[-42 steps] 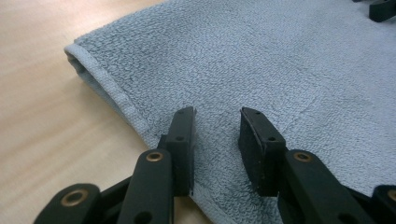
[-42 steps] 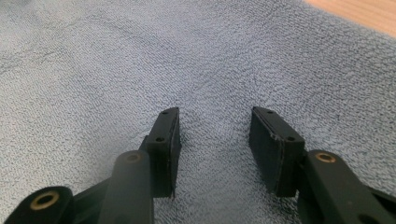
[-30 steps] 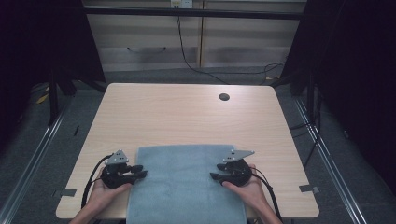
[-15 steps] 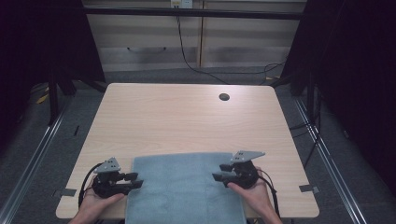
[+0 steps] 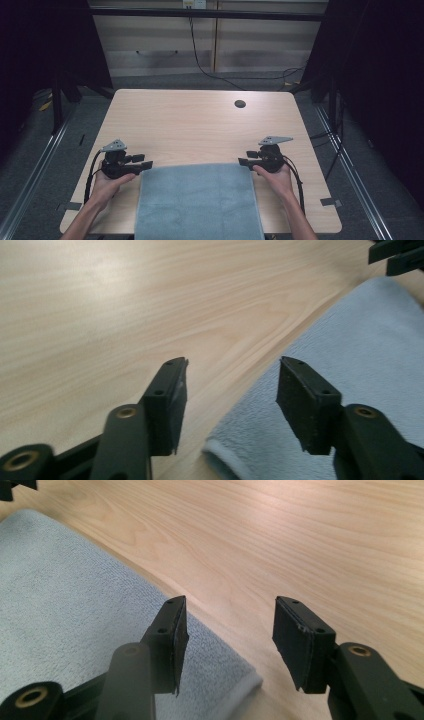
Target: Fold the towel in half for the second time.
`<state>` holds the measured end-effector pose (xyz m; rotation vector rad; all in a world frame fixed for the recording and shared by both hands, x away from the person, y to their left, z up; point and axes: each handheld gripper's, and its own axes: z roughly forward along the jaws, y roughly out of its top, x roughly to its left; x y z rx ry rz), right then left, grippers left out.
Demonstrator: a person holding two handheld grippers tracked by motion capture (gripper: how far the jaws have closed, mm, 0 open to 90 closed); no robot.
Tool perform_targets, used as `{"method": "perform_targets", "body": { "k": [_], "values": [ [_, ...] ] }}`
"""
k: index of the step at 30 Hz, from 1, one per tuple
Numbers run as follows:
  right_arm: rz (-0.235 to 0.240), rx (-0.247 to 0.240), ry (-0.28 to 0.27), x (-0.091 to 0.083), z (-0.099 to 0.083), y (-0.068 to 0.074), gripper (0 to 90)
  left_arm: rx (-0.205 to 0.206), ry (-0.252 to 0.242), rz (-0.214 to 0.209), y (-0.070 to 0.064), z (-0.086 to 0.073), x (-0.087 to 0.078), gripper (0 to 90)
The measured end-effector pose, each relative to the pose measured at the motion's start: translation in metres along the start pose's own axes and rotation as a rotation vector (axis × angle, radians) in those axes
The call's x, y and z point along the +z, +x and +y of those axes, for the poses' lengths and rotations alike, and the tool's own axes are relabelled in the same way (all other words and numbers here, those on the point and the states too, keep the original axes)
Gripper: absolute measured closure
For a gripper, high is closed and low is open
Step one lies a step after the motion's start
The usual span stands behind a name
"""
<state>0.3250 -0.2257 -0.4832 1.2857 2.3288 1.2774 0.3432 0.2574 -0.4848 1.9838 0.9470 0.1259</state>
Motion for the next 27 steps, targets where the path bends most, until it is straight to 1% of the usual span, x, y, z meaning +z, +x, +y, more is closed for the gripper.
{"method": "perform_targets", "body": {
  "k": [2, 4, 5, 6, 8, 11, 13, 14, 15, 17, 18, 19, 20, 21, 22, 23, 24, 25, 27],
  "values": [
    [0.009, 0.011, 0.008, 0.006, -0.003, -0.002, 47.0, 0.002, 0.028, 0.000, 0.001, -0.003, 0.005, 41.0],
    [0.019, 0.006, 0.027, 0.008, -0.005, -0.003, 46.6, 0.000, 0.036, -0.001, 0.001, -0.006, 0.009, 39.6],
    [0.015, 0.000, 0.032, 0.009, -0.005, -0.003, 46.5, 0.011, 0.047, 0.000, 0.000, -0.007, 0.010, 39.2],
    [0.019, 0.005, 0.036, 0.009, -0.007, -0.002, 46.5, 0.029, 0.062, 0.007, -0.001, -0.008, 0.012, 39.1],
    [0.025, 0.002, 0.055, 0.011, -0.008, 0.000, 46.5, 0.045, 0.081, 0.020, -0.002, -0.011, 0.014, 39.1],
    [0.009, -0.016, 0.087, 0.016, -0.011, 0.002, 47.1, 0.043, 0.082, 0.042, -0.003, -0.014, 0.014, 38.6],
    [-0.003, -0.025, 0.103, 0.017, -0.011, 0.004, 49.0, 0.054, 0.074, 0.053, -0.004, -0.018, 0.013, 38.4],
    [-0.002, -0.033, 0.103, 0.017, -0.012, 0.004, 49.4, 0.058, 0.077, 0.054, -0.004, -0.019, 0.013, 38.4],
    [-0.005, -0.034, 0.106, 0.017, -0.012, 0.005, 50.1, 0.055, 0.070, 0.058, -0.005, -0.019, 0.013, 38.8],
    [-0.016, -0.053, 0.109, 0.017, -0.013, 0.007, 53.5, 0.056, 0.067, 0.039, -0.006, -0.020, 0.012, 44.1],
    [-0.017, -0.056, 0.103, 0.018, -0.015, 0.008, 54.7, 0.062, 0.069, 0.041, -0.008, -0.021, 0.012, 47.3],
    [-0.018, -0.051, 0.101, 0.018, -0.015, 0.008, 56.1, 0.073, 0.075, 0.033, -0.009, -0.021, 0.012, 50.5],
    [-0.016, -0.051, 0.094, 0.018, -0.016, 0.008, 58.9, 0.097, 0.076, 0.033, -0.011, -0.022, 0.012, 55.3],
    [-0.007, -0.053, 0.091, 0.018, -0.016, 0.008, 65.2, 0.097, 0.077, 0.029, -0.012, -0.022, 0.012, 57.9],
    [0.001, -0.051, 0.094, 0.018, -0.017, 0.009, 68.6, 0.097, 0.081, 0.018, -0.012, -0.022, 0.012, 62.2],
    [0.008, -0.051, 0.097, 0.018, -0.017, 0.009, 71.3, 0.102, 0.083, 0.019, -0.013, -0.023, 0.012, 65.1],
    [0.012, -0.051, 0.096, 0.019, -0.017, 0.010, 74.7, 0.098, 0.081, 0.014, -0.013, -0.023, 0.011, 68.7],
    [0.017, -0.050, 0.096, 0.018, -0.017, 0.011, 78.0, 0.081, 0.079, 0.000, -0.012, -0.024, 0.012, 71.8],
    [0.023, -0.056, 0.095, 0.016, -0.016, 0.011, 81.9, 0.073, 0.076, -0.012, -0.011, -0.024, 0.011, 76.3]
  ]
}}
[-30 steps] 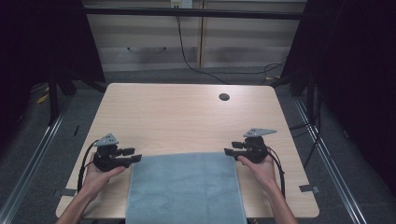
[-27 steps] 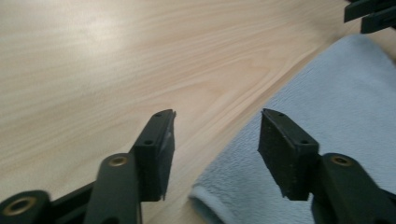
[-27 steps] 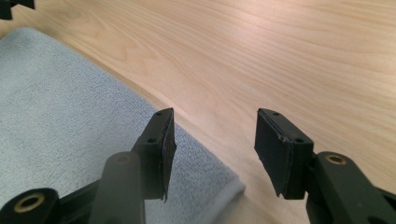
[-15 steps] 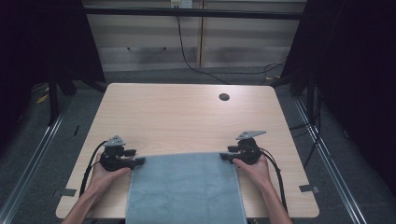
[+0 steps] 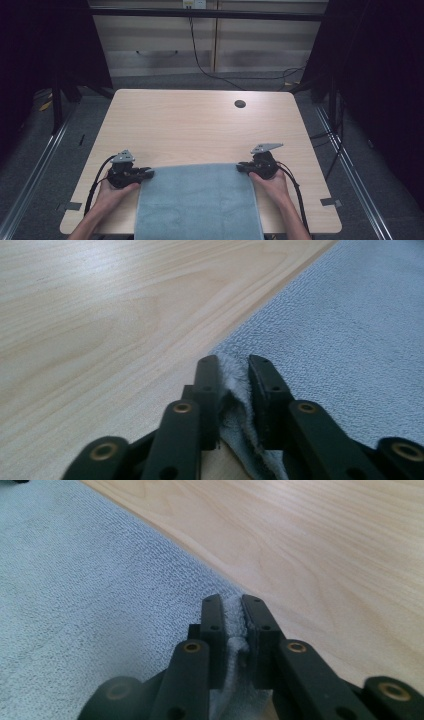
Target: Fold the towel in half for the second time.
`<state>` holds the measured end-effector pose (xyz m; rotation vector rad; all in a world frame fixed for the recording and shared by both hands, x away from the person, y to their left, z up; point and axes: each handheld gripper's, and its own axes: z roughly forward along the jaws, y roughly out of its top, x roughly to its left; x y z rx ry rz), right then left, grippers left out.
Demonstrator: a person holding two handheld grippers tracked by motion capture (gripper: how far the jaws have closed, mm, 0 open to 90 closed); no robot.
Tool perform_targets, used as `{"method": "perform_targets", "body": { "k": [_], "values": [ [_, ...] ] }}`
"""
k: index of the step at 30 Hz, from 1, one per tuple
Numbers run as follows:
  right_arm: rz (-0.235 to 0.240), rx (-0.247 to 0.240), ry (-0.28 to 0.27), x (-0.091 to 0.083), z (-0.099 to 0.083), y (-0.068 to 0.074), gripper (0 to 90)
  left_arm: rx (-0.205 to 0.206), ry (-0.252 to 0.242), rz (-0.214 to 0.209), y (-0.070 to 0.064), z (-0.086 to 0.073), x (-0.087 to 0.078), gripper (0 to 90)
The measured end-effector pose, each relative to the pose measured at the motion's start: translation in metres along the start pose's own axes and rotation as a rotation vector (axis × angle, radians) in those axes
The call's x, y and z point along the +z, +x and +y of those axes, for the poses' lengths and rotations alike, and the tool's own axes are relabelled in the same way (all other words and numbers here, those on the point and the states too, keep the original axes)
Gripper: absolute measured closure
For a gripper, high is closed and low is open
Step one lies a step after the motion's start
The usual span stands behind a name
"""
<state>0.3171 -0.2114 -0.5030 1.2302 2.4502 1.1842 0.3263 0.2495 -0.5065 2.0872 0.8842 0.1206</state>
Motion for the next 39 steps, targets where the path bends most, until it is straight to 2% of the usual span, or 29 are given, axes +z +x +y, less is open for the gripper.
{"method": "perform_targets", "body": {
  "k": [6, 10, 12, 14, 15, 18, 23, 26, 28, 35, 39],
  "values": [
    [0.016, 0.022, -0.043, -0.009, 0.002, 0.001, 85.0, -0.009, -0.020, -0.005, 0.001, 0.003, -0.004, 81.4],
    [0.020, 0.027, -0.085, -0.017, 0.008, 0.003, 85.2, -0.037, -0.063, -0.026, 0.002, 0.008, -0.009, 82.7],
    [0.023, 0.013, -0.105, -0.022, 0.012, 0.004, 85.3, -0.047, -0.092, -0.037, 0.001, 0.012, -0.013, 82.9],
    [0.024, 0.006, -0.125, -0.027, 0.016, 0.006, 85.3, -0.052, -0.121, -0.037, 0.001, 0.016, -0.017, 83.1],
    [0.026, 0.002, -0.138, -0.029, 0.018, 0.007, 85.3, -0.047, -0.131, -0.021, -0.001, 0.018, -0.019, 83.0],
    [0.034, -0.009, -0.163, -0.037, 0.024, 0.009, 85.3, -0.037, -0.163, -0.028, -0.003, 0.028, -0.024, 83.2],
    [0.021, -0.016, -0.201, -0.051, 0.040, 0.005, 85.4, -0.068, -0.216, -0.034, 0.003, 0.046, -0.028, 83.4],
    [0.014, -0.026, -0.227, -0.061, 0.054, 0.004, 85.4, -0.060, -0.232, -0.028, 0.007, 0.061, -0.030, 83.7],
    [0.015, -0.035, -0.251, -0.066, 0.062, 0.002, 85.3, -0.071, -0.249, -0.025, 0.011, 0.071, -0.033, 84.6],
    [0.028, 0.000, -0.317, -0.073, 0.085, -0.011, 85.4, -0.092, -0.282, -0.031, 0.025, 0.098, -0.036, 85.0],
    [0.015, 0.001, -0.323, -0.075, 0.099, -0.017, 85.4, -0.088, -0.290, -0.022, 0.030, 0.114, -0.038, 85.0]
  ]
}}
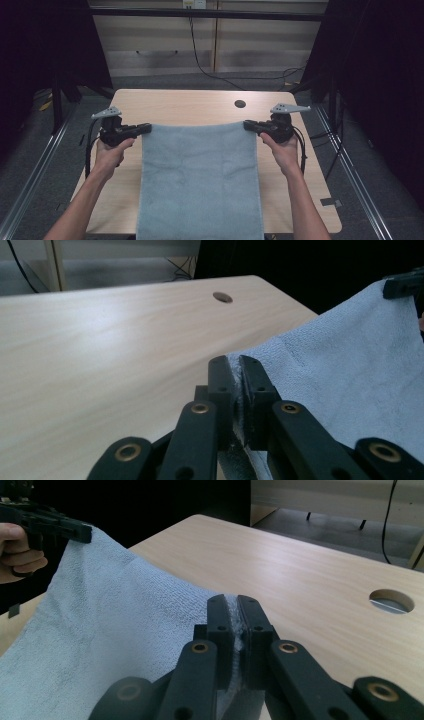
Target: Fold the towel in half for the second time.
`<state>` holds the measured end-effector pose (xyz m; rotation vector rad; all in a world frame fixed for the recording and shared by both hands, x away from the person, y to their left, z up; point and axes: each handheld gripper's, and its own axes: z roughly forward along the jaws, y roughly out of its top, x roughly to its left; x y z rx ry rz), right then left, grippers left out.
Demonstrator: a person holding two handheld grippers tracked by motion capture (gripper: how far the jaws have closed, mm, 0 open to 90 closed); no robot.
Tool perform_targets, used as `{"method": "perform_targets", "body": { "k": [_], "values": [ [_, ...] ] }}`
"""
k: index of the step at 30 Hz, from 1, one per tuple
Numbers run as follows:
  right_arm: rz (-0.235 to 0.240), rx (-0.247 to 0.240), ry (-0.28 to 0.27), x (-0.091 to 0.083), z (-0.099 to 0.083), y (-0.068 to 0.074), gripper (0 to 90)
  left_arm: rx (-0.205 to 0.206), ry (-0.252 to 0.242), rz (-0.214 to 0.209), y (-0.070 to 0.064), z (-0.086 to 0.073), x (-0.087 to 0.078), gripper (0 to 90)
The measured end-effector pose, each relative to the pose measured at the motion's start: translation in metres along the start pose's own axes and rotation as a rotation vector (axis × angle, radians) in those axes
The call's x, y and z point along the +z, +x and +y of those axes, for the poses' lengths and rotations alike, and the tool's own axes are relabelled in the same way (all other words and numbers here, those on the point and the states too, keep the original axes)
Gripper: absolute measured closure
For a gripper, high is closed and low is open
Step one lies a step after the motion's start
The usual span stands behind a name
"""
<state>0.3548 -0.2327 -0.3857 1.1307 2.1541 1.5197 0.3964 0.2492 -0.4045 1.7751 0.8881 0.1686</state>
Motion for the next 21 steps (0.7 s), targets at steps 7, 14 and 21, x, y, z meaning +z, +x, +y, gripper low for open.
{"method": "perform_targets", "body": {
  "k": [7, 14, 21],
  "values": [
    [-0.043, -0.004, -0.003, 0.005, 0.026, -0.010, 85.5, 0.028, -0.024, 0.025, 0.002, 0.039, 0.000, 85.2],
    [-0.076, -0.004, -0.027, 0.003, 0.049, -0.016, 85.6, 0.029, -0.069, 0.036, 0.003, 0.059, 0.000, 85.2],
    [-0.067, -0.016, -0.015, -0.001, 0.038, -0.014, 85.6, 0.041, -0.062, 0.012, 0.001, 0.041, -0.003, 85.1]
  ]
}}
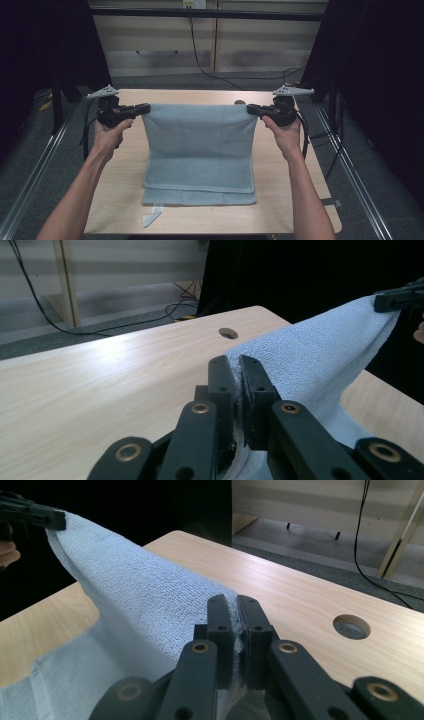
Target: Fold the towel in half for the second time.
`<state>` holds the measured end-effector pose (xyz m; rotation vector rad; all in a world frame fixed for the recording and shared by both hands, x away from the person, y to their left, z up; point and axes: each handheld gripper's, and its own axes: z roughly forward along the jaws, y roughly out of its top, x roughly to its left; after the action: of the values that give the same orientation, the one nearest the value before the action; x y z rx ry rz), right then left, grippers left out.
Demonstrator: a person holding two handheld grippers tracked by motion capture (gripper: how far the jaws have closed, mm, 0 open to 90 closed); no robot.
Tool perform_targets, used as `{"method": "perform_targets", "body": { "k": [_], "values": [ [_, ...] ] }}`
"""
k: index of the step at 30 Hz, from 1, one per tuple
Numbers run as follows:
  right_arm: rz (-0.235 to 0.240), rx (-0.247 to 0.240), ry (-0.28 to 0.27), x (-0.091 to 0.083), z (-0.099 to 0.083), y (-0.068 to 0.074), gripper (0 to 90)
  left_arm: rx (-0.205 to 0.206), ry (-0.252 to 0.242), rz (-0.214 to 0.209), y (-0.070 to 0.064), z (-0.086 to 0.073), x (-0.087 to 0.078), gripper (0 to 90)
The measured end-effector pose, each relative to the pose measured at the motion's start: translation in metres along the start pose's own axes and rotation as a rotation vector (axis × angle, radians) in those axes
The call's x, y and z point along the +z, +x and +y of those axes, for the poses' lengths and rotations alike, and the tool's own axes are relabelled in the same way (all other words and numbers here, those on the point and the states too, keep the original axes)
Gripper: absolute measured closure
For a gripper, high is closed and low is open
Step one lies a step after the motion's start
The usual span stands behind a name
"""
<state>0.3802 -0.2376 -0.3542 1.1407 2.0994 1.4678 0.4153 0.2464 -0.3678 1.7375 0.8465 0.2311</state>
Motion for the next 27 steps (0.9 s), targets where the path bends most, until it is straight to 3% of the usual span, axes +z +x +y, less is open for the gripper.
{"method": "perform_targets", "body": {
  "k": [7, 14, 18, 23, 25, 27],
  "values": [
    [0.047, 0.008, -0.009, -0.009, -0.020, 0.009, 85.5, -0.005, -0.023, -0.056, -0.009, -0.023, -0.013, 85.1],
    [0.100, 0.008, -0.028, -0.024, -0.048, 0.023, 85.5, 0.033, 0.013, -0.082, -0.021, -0.039, -0.029, 85.0],
    [0.113, -0.006, -0.019, -0.031, -0.061, 0.033, 85.4, 0.043, 0.009, -0.102, -0.030, -0.047, -0.039, 85.1],
    [0.127, -0.023, -0.018, -0.047, -0.070, 0.044, 85.3, 0.018, -0.017, -0.121, -0.042, -0.064, -0.051, 85.0],
    [0.131, -0.023, 0.001, -0.051, -0.078, 0.049, 85.3, -0.003, -0.011, -0.127, -0.044, -0.076, -0.053, 85.0],
    [0.137, -0.026, 0.024, -0.052, -0.089, 0.054, 85.3, 0.004, 0.017, -0.124, -0.047, -0.088, -0.054, 85.1]
  ]
}}
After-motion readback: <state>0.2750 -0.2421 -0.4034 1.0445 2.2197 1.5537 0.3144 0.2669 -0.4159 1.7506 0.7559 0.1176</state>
